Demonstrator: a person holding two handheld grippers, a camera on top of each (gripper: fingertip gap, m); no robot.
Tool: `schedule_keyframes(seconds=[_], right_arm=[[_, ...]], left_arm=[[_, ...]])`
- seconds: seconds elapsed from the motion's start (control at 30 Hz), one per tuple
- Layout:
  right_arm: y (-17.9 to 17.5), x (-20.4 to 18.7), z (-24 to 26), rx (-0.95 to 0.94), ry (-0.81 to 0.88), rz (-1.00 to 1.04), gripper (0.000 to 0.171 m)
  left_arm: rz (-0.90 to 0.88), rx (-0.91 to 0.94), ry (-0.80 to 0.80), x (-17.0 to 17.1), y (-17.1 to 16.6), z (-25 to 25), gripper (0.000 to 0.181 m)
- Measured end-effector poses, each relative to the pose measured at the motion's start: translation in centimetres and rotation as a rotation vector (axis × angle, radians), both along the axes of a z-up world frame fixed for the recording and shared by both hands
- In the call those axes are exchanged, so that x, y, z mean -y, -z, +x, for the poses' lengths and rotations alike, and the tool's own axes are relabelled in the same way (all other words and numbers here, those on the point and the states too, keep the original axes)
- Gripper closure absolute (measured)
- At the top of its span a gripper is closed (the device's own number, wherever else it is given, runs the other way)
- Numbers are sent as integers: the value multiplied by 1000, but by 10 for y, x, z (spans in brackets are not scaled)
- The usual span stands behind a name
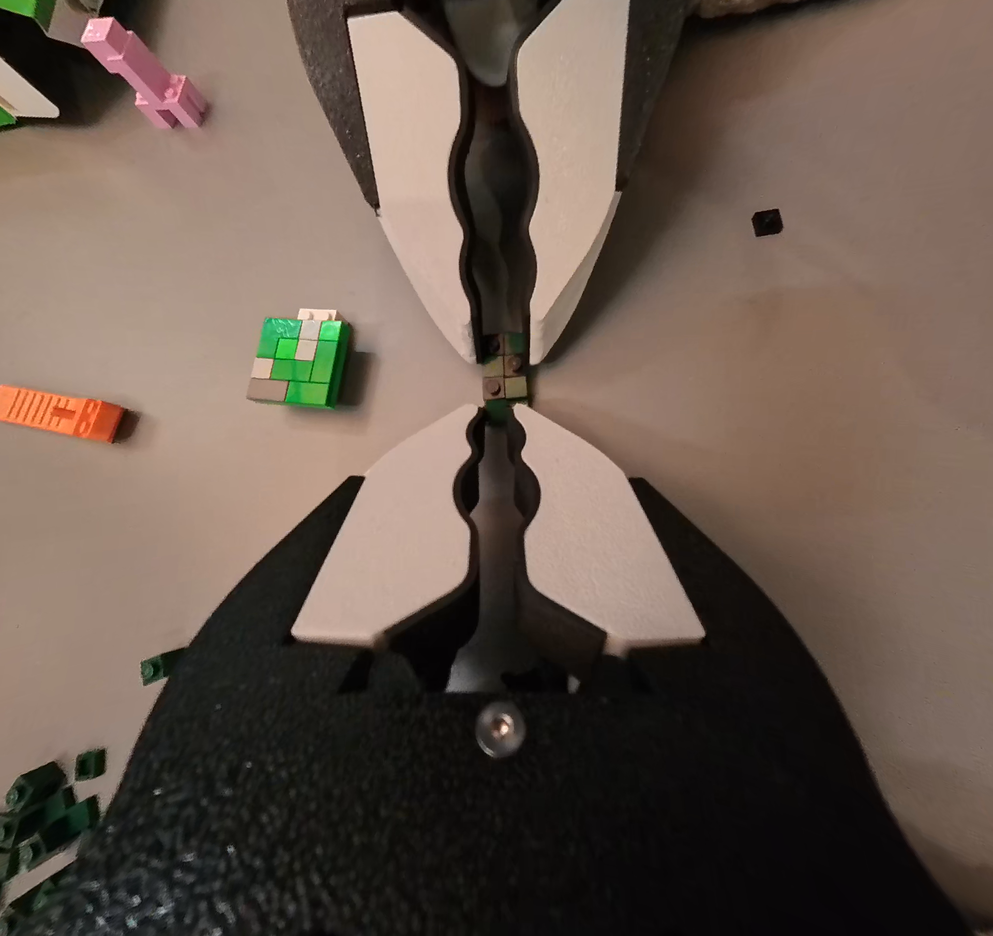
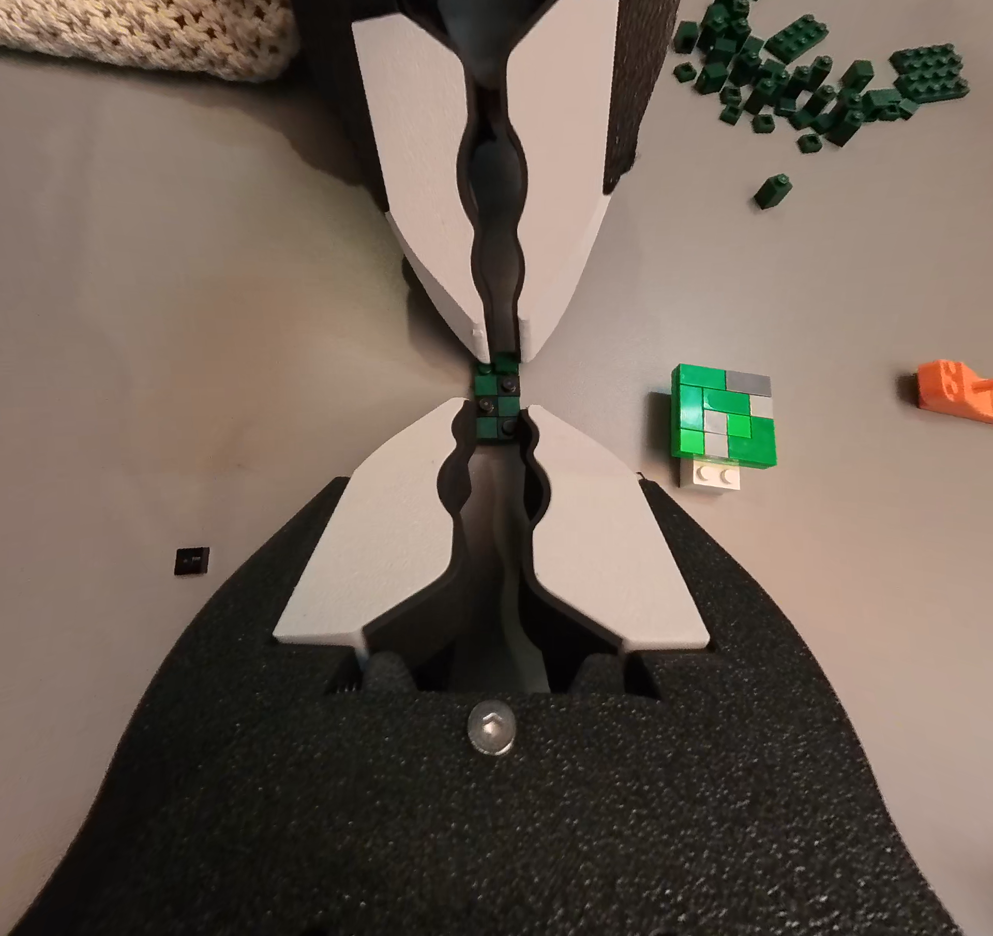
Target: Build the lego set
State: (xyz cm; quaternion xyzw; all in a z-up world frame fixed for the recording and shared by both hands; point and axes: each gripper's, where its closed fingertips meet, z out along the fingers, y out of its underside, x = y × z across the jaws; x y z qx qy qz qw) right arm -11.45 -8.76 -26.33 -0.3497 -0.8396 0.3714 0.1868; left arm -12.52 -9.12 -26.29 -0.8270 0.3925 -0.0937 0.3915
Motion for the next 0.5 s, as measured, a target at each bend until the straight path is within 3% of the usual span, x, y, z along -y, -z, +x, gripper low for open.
schedule_keyframes(seconds=[0.5], right_arm=[[0, 0, 0, 8, 3, -8, 156]], left_arm=[[-26, 12, -20, 3, 3, -3, 165]])
